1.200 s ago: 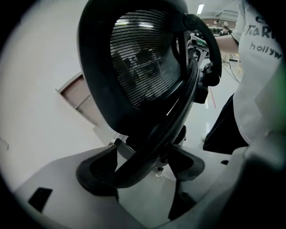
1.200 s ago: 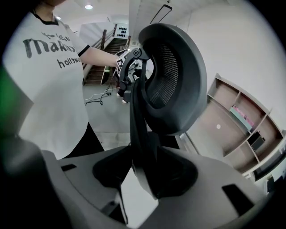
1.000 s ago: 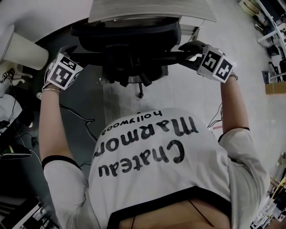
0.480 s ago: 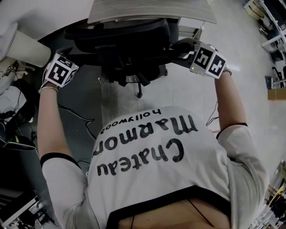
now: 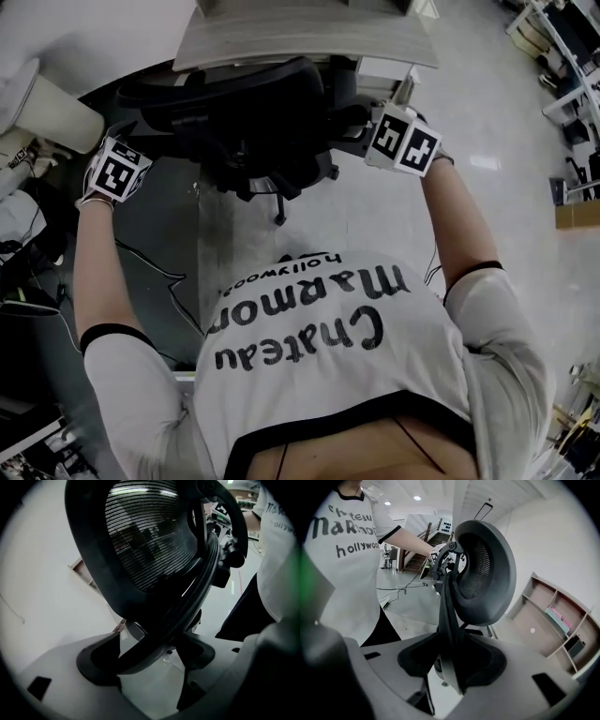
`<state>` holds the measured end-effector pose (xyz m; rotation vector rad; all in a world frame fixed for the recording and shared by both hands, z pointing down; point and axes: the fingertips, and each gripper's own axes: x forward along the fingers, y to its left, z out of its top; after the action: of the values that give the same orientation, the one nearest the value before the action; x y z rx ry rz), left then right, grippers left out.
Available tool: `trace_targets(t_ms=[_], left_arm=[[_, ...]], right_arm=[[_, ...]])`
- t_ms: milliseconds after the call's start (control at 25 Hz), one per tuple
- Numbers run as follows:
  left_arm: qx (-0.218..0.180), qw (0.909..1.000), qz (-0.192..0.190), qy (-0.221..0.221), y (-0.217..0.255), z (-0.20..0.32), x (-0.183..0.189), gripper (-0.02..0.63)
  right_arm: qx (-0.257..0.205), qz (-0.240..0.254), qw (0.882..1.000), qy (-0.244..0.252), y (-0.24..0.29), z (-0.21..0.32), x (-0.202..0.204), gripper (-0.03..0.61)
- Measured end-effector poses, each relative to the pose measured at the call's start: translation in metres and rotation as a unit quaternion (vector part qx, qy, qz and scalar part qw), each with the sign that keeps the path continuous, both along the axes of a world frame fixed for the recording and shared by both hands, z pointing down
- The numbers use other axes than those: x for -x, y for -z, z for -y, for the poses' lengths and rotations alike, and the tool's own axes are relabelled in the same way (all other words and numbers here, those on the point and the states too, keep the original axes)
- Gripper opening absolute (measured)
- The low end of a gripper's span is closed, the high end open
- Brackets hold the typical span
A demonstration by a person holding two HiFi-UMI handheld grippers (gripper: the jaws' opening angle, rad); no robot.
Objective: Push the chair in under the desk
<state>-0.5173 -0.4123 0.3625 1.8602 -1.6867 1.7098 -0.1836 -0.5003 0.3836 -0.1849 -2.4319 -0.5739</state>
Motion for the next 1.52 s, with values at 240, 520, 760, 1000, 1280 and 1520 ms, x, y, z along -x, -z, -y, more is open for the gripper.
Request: trace_targets(t_ms=[240, 520, 760, 1000, 1280, 1520], left_arm=[[-0.001, 0.9989, 0.03, 0.037, -0.008, 0.002, 0.001, 0.364], [-0.078, 0.9878, 0.127, 0.048, 0.009, -0.002, 0.004, 0.362], [-0.125, 0.9847, 0.103, 0.064, 0.027, -0.026, -0.025, 0.362], [-0.32, 0.9232, -0.182, 0.111, 0.041, -0.063, -0.144, 0.362], [-0.398, 0.8194, -0.401, 0.094, 0.078, -0.102, -0.257, 0.355], [-0.39, 0.8314, -0.394, 0.042, 0.099, -0.13, -0.308, 0.075]], right_arm=[[0.01, 0.013, 0.999, 0.04, -0.006, -0.006, -0.001, 0.161], [0.003, 0.029, 0.998, 0.046, -0.004, -0.006, 0.002, 0.163], [-0.007, 0.031, 0.999, 0.042, -0.006, -0.004, 0.003, 0.166], [-0.01, 0.031, 0.999, 0.016, -0.006, 0.0, -0.001, 0.175], [-0.049, 0.029, 0.998, -0.029, 0.004, 0.013, -0.001, 0.209], [-0.08, 0.052, 0.992, -0.087, 0.014, -0.002, -0.014, 0.273]])
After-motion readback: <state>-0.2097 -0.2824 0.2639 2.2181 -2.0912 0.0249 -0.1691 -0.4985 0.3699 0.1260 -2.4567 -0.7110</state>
